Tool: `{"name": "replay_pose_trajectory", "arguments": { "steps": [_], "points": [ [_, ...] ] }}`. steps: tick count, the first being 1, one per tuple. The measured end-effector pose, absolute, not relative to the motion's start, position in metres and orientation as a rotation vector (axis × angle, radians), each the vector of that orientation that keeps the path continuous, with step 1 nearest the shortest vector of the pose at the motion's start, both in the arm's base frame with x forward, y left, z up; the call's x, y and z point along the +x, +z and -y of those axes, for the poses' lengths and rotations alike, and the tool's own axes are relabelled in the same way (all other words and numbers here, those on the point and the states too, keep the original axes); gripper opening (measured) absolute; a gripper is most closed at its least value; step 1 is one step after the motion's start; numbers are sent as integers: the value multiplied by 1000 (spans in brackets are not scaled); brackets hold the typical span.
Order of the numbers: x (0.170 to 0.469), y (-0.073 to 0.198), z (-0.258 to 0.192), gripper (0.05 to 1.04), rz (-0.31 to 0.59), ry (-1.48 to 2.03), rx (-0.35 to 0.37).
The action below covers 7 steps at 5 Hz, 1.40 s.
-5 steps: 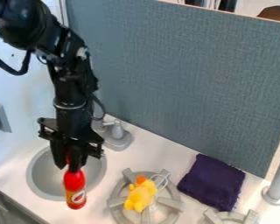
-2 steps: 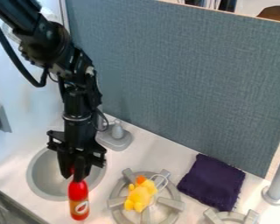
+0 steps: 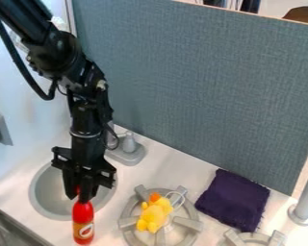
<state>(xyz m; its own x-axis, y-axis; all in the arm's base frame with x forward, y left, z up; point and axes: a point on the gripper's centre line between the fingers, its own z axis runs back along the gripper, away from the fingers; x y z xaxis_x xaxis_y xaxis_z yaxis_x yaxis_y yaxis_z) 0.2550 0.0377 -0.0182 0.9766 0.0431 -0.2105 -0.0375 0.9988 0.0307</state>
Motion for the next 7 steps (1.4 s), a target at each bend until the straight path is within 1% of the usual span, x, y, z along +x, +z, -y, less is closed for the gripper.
{"name": "replay_pose_trajectory", "arguments": {
  "steps": [1, 2, 3, 4, 5, 6, 7],
  "points": [
    [258, -20, -38, 332, -211, 48, 28],
    [258, -20, -36, 373, -212, 44, 11],
    [259, -22, -33, 712, -221, 28, -8],
    [256, -17, -31, 977, -204, 53, -15],
    [263, 15, -32, 1009, -100, 87, 2],
    [265, 35, -19, 1005, -65, 44, 16],
    [286, 66, -1, 1001, 14, -34, 21]
  ]
}}
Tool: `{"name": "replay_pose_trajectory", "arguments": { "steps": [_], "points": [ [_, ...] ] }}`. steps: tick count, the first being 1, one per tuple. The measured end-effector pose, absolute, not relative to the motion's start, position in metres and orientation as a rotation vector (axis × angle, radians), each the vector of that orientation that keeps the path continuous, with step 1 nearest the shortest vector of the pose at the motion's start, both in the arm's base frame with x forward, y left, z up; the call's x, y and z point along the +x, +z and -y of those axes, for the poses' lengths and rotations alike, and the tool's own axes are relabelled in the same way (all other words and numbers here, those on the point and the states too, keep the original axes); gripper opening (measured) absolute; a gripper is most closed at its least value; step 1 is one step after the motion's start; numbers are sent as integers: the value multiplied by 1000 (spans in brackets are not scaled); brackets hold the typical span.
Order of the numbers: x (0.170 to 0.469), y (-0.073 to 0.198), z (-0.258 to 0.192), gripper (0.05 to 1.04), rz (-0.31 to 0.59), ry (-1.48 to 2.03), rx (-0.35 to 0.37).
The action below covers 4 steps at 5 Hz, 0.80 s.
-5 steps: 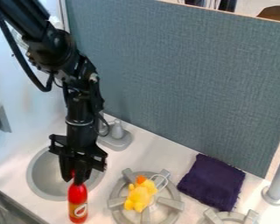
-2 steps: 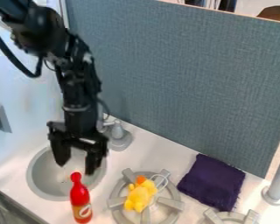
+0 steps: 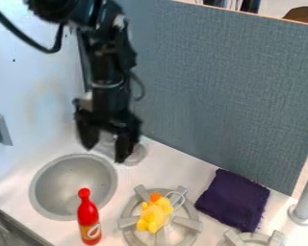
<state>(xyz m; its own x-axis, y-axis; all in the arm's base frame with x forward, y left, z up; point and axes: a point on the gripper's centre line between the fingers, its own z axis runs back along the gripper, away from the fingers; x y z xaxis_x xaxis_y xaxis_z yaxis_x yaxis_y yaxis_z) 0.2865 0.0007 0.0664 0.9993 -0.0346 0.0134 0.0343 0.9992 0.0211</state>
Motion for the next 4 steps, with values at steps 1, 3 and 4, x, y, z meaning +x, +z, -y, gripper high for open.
{"name": "replay_pose_trajectory", "arguments": {
  "steps": [1, 3, 4],
  "points": [
    [305, 76, 23, 1001, 63, -106, -1],
    [302, 26, 41, 1001, -59, -127, -9],
    [301, 21, 36, 1001, -74, -103, 21]
  ]
}}
